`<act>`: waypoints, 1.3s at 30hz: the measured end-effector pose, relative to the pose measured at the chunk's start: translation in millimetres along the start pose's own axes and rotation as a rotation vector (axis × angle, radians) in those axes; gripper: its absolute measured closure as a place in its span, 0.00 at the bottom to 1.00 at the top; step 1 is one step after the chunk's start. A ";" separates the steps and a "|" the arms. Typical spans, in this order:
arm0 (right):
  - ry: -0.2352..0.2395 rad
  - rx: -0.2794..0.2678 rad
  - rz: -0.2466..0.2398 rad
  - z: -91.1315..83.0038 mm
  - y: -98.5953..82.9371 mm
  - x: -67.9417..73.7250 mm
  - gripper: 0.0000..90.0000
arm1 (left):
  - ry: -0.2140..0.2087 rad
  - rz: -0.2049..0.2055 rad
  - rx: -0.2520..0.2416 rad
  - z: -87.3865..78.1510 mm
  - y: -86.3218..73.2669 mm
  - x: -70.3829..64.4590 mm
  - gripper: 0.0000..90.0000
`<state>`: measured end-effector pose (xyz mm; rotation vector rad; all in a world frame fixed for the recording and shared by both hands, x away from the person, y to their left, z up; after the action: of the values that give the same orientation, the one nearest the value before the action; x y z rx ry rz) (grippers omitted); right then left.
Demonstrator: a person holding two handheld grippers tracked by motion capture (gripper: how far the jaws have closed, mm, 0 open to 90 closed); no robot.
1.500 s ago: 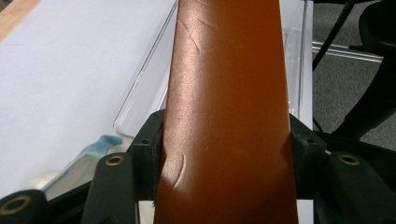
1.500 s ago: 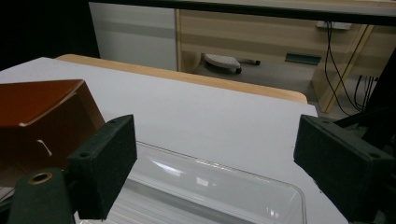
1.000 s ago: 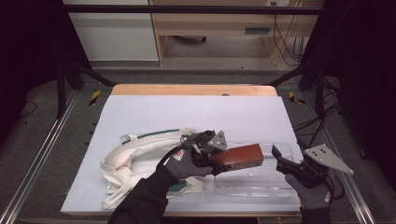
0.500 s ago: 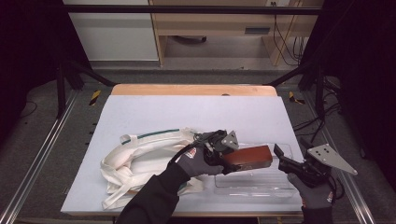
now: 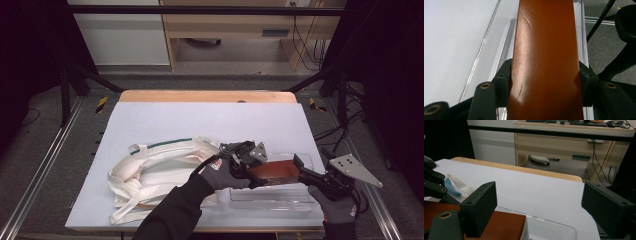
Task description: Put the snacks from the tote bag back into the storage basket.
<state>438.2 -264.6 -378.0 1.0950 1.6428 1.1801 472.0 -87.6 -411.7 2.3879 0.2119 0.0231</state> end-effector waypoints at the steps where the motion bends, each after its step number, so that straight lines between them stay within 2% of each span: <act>1: 0.000 0.000 -0.001 0.2 -0.1 0.3 0.15 | -0.002 0.003 0.003 1.9 0.1 0.0 0.47; 13: -0.005 0.008 0.001 0.7 -2.5 -2.0 0.15 | -0.014 0.019 0.027 20.7 -2.1 -2.0 0.47; 32: -0.004 0.025 -0.010 4.4 -7.4 -0.4 0.15 | -0.042 0.006 0.045 33.8 -27.9 0.4 0.47; 39: 0.001 0.030 -0.012 6.3 -9.5 0.7 0.15 | -0.055 0.016 0.058 39.8 -33.4 -2.0 0.47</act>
<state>442.2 -264.1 -388.7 1.1016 1.6704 1.1513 468.2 -90.6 -463.5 2.4444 0.1695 -0.0416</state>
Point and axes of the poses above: each handheld gripper's, and its own axes: z roughly forward along the jaws, y roughly out of its top, x roughly to its left, the point moved 6 cm from there along z, roughly forward along the jaws, and after that the axes turned 6 degrees about -z, right-handed, at the moved point
